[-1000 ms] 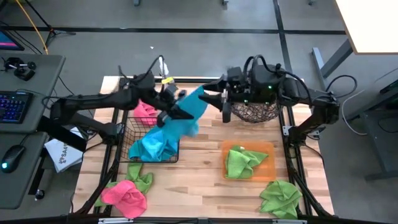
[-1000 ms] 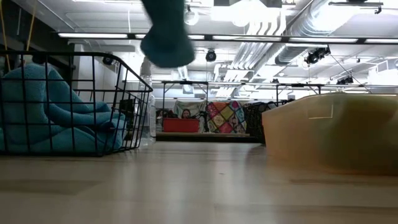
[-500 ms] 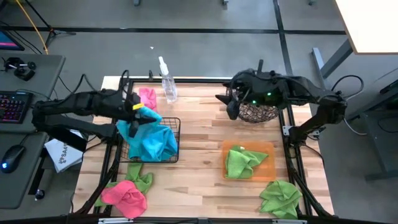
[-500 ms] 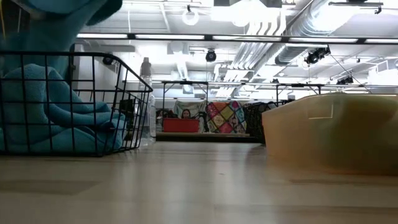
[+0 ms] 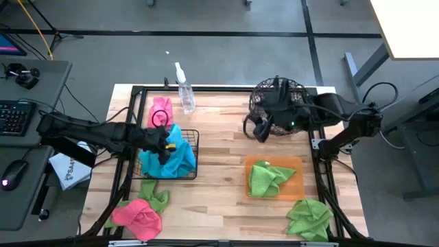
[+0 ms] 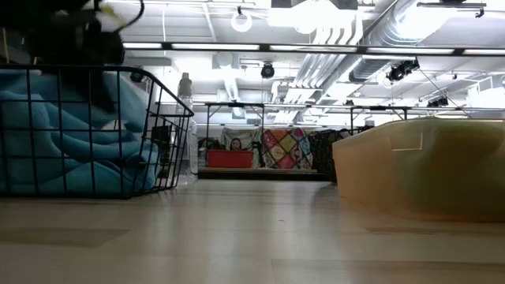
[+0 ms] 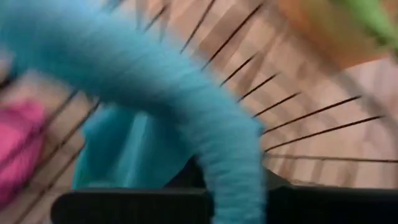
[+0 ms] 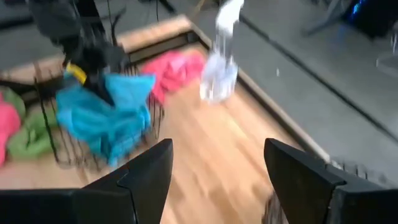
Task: Sort microfiber towel by color & place in baskets
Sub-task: Put the blue microfiber towel into the left wire basket
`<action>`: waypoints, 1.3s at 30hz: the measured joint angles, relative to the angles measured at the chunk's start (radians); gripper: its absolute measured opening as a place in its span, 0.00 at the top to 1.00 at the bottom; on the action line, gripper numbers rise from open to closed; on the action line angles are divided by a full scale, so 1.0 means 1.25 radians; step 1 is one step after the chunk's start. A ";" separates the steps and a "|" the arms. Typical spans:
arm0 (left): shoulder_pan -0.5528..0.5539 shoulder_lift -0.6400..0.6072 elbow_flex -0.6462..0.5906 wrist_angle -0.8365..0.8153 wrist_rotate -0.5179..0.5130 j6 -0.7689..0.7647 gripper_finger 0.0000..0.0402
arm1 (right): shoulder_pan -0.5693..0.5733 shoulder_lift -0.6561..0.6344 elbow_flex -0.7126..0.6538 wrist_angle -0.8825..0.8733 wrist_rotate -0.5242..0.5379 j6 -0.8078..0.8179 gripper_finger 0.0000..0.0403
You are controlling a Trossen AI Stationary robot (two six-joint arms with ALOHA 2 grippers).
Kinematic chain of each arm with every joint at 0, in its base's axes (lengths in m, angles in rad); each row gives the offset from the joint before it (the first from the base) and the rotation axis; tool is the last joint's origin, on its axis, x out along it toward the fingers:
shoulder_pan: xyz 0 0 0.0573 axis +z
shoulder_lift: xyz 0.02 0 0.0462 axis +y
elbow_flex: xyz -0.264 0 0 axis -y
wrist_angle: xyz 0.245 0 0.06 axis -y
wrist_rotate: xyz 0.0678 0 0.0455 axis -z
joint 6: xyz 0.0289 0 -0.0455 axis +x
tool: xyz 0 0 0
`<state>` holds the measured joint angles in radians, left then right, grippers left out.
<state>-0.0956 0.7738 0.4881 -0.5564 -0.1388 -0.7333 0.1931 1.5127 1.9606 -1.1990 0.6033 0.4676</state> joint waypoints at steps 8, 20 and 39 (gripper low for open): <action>0.013 0.025 -0.033 -0.009 0.160 0.049 0.82 | 0.095 0.000 0.000 -0.245 -0.003 0.244 0.39; 0.020 0.029 0.082 -0.141 0.292 0.210 0.44 | 0.207 -0.009 -0.174 -0.283 -0.169 0.544 0.39; -0.042 0.218 0.347 -0.409 0.197 0.343 0.40 | 0.229 -0.020 -0.309 -0.163 -0.230 0.444 0.39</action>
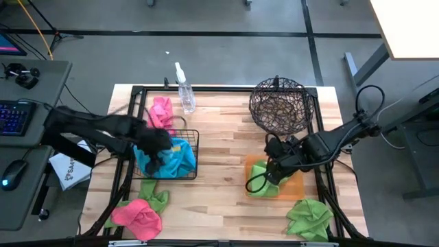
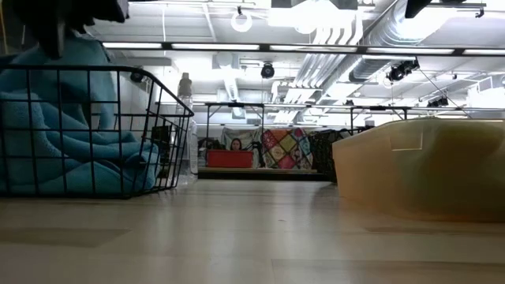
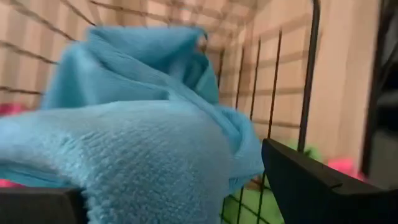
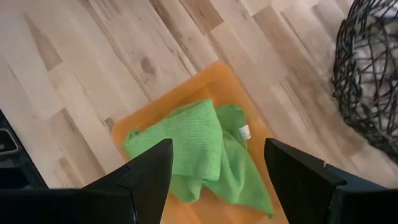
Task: Sort microfiber towel by color & place in baskets
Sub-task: Put the blue microfiber towel into the left wire basket
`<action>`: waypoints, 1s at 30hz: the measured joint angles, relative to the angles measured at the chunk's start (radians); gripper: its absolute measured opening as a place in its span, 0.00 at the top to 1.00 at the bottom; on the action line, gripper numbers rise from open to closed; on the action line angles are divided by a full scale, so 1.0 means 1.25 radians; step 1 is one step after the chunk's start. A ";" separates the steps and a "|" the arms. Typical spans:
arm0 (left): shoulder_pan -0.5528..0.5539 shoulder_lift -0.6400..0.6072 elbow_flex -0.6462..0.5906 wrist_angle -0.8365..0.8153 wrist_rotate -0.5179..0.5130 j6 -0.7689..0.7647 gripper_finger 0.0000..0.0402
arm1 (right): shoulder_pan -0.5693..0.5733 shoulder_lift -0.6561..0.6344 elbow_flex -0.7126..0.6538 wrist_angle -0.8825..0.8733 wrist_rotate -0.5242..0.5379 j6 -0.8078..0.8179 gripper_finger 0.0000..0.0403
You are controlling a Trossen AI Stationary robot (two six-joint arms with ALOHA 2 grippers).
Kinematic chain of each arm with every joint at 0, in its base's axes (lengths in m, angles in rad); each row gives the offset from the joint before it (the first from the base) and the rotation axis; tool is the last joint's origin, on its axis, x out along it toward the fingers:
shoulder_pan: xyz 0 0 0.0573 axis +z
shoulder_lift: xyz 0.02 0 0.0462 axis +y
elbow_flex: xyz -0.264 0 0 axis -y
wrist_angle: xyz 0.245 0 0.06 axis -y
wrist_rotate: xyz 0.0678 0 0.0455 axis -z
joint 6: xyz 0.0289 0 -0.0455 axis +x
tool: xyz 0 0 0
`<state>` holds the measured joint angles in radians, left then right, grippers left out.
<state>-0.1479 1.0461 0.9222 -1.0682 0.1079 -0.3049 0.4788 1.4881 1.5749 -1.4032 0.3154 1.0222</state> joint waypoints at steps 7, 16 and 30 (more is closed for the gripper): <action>-0.080 0.200 0.086 -0.121 -0.225 0.092 0.40 | 0.021 -0.046 0.000 -0.011 0.057 -0.029 0.39; -0.201 0.266 0.234 -0.198 -0.332 -0.060 0.40 | 0.037 -0.103 0.000 -0.017 0.130 -0.031 0.39; -0.262 0.203 0.169 -0.077 -0.314 -0.148 0.40 | 0.037 -0.108 0.000 -0.017 0.145 -0.050 0.39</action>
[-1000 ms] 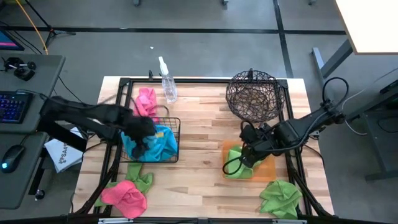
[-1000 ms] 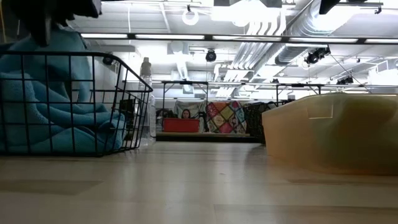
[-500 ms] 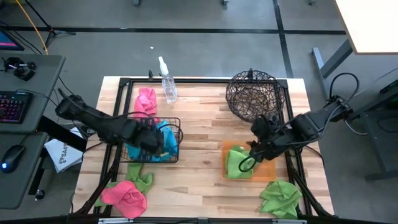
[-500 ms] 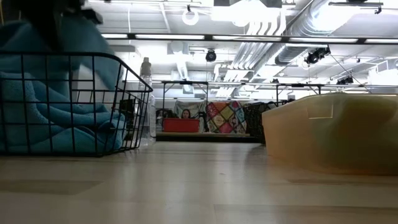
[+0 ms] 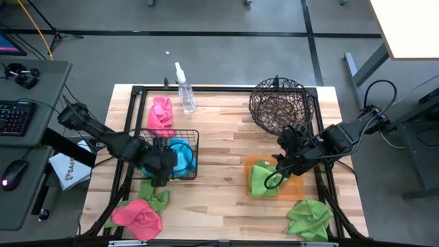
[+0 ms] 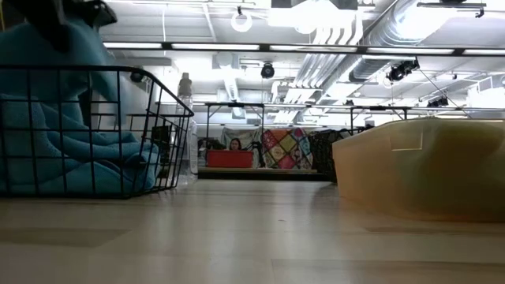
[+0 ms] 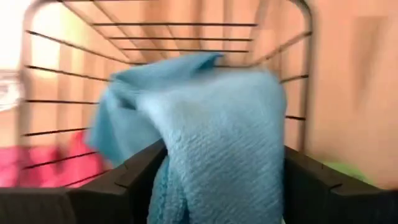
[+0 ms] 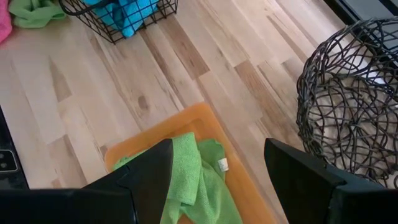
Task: Sort microfiber towel by color & place in baskets
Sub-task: Put the blue microfiber towel into the left wire basket
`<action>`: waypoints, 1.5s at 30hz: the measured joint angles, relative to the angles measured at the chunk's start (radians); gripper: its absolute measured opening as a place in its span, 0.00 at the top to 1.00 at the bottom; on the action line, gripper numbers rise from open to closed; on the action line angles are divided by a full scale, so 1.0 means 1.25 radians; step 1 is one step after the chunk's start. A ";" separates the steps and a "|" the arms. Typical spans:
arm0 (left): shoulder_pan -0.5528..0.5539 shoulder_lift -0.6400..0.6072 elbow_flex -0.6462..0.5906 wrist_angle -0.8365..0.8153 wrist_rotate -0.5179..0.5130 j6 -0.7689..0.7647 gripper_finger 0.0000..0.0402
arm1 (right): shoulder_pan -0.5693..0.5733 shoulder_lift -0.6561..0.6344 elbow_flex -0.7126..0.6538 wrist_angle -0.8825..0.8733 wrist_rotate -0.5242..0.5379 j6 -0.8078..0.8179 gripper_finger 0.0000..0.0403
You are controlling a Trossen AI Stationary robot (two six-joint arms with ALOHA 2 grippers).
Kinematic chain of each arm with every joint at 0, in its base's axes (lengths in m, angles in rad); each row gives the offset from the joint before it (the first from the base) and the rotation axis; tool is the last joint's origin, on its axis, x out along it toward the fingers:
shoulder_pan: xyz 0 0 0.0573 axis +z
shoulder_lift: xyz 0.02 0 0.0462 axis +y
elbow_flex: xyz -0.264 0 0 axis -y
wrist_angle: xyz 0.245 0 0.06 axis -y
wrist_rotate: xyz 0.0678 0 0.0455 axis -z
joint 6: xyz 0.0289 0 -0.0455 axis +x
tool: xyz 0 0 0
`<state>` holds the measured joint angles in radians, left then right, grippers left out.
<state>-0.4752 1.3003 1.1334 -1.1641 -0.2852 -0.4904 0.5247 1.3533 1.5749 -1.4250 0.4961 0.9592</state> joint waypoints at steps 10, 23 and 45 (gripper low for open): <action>0.044 -0.017 -0.003 -0.130 -0.119 0.077 0.40 | 0.000 0.000 0.000 0.000 0.001 0.007 0.39; 0.150 -0.113 -0.002 -0.016 0.104 0.022 0.40 | -0.001 0.000 0.000 0.001 0.008 0.029 0.39; 0.199 -0.128 -0.002 -0.015 0.173 0.147 0.05 | -0.001 0.000 0.000 0.002 0.041 0.045 0.39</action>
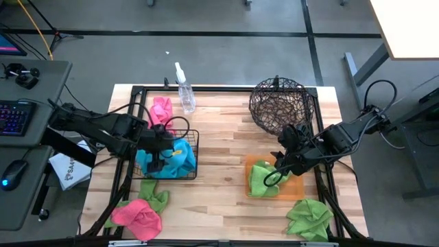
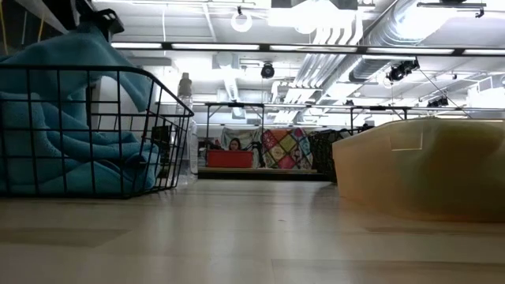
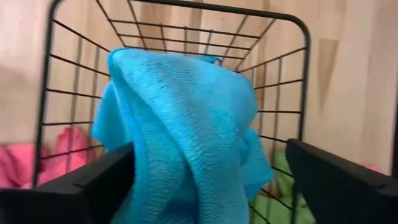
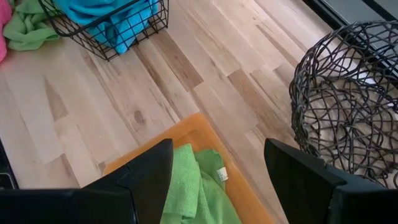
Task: Sort microfiber towel by color & place in baskets
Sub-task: Put the blue microfiber towel into the left wire basket, then put the left green microfiber towel into the orange bin
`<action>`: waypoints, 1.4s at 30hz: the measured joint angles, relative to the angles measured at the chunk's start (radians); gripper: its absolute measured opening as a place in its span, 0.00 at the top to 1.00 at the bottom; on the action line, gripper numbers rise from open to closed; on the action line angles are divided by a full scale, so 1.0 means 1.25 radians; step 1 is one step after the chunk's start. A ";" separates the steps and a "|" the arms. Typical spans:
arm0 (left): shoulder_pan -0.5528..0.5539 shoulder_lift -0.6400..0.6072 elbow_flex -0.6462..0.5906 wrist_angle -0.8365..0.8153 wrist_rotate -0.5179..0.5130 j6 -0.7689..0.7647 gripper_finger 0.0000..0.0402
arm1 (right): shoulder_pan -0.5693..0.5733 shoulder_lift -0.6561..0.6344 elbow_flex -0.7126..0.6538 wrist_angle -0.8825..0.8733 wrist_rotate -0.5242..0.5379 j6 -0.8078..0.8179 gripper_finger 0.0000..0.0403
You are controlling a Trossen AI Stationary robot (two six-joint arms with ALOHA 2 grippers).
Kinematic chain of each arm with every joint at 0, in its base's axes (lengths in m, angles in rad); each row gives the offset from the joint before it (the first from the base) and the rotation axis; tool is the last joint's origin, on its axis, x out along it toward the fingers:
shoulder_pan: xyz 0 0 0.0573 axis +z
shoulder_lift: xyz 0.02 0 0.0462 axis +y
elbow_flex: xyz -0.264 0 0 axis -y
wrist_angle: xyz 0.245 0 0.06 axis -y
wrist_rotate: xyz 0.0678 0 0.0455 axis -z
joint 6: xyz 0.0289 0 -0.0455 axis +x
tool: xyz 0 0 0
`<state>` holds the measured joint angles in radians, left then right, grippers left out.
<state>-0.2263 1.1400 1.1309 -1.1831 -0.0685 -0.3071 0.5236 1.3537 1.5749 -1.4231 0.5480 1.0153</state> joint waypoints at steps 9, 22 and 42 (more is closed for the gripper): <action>0.022 0.005 0.018 0.020 0.014 0.054 0.01 | 0.000 0.000 0.000 0.000 0.000 0.000 0.39; -0.008 0.012 0.075 -0.052 -0.043 0.077 0.00 | 0.000 0.001 0.000 0.068 0.023 -0.011 0.39; -0.029 0.010 0.074 0.173 0.012 -0.302 0.00 | 0.000 0.001 0.000 0.079 0.037 -0.049 0.39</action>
<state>-0.2626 1.1524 1.2240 -0.9675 -0.0537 -0.6847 0.5236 1.3545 1.5743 -1.3249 0.5948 0.9536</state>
